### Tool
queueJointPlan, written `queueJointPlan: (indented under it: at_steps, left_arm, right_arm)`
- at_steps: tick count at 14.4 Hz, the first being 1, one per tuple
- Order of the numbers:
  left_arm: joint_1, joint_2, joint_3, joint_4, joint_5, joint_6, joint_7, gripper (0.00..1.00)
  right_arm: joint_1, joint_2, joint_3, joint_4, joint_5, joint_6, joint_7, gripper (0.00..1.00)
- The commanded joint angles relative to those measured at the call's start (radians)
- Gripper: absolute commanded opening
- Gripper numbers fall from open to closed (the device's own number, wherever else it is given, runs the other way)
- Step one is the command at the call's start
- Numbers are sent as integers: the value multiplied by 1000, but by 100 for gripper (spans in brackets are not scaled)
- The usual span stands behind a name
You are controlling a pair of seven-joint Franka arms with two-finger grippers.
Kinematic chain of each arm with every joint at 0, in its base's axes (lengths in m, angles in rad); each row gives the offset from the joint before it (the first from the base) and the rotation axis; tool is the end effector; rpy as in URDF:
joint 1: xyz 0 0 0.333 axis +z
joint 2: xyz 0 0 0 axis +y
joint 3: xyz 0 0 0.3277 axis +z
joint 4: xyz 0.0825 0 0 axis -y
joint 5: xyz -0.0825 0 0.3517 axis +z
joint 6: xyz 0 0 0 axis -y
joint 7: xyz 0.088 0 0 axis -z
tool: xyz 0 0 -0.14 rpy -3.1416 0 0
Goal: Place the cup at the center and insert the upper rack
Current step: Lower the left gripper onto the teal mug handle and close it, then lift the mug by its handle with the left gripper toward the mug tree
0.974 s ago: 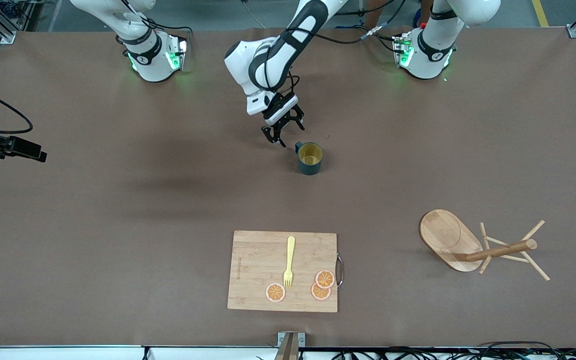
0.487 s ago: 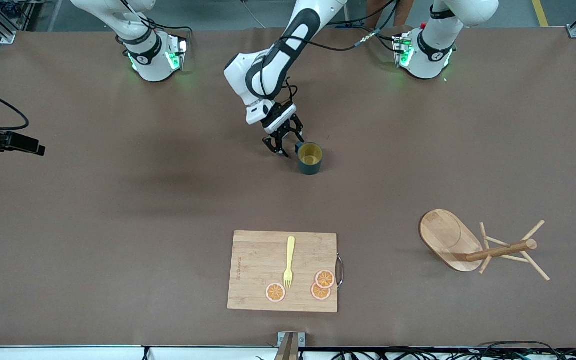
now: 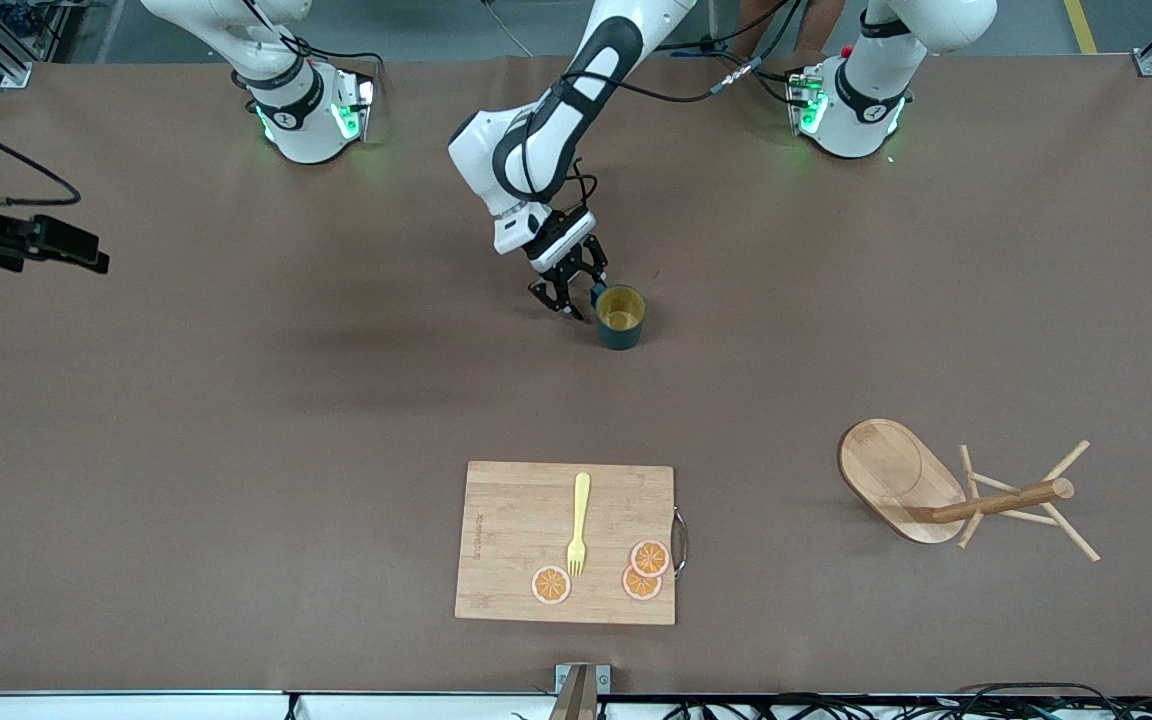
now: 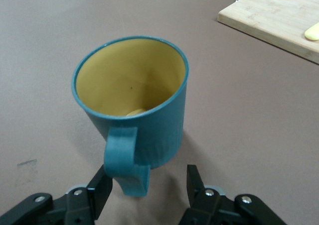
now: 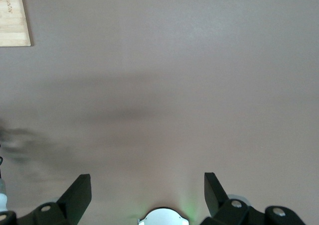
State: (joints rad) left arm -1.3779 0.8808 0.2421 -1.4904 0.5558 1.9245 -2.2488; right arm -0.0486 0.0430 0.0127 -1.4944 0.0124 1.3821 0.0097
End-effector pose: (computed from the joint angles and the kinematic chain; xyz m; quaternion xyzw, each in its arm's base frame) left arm 0.3024 -0.5732 0.1518 -0.8589 -0.3371 -0.3488 0.1641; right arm 0.5103 -0.0166 0.5991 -0.9967 0.0220 0.0775 0.0074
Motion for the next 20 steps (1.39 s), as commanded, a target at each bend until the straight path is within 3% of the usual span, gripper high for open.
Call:
queueJointPlan:
  at_steps: [1, 6, 10, 13, 20]
  left_arm:
    - [-18, 9, 22, 10, 19, -7, -12, 56]
    - [-18, 12, 22, 7, 26, -7, 0, 22]
    - [-13, -14, 23, 15, 21, -12, 70, 4]
    - [12, -139, 65, 18, -37, -19, 158, 1]
    - [256, -494, 62, 7, -348, -21, 460, 1]
  right_arm:
    - [-19, -129, 18, -128, -18, 20, 7, 100]
    - [27, -178, 6, -136, -19, 9, 7, 100]
    - [59, -198, -23, -135, -19, 5, 7, 100]
    - [32, -204, -23, -129, -11, -12, 7, 100]
    - [10, -218, -25, -133, 35, -9, 7, 100]
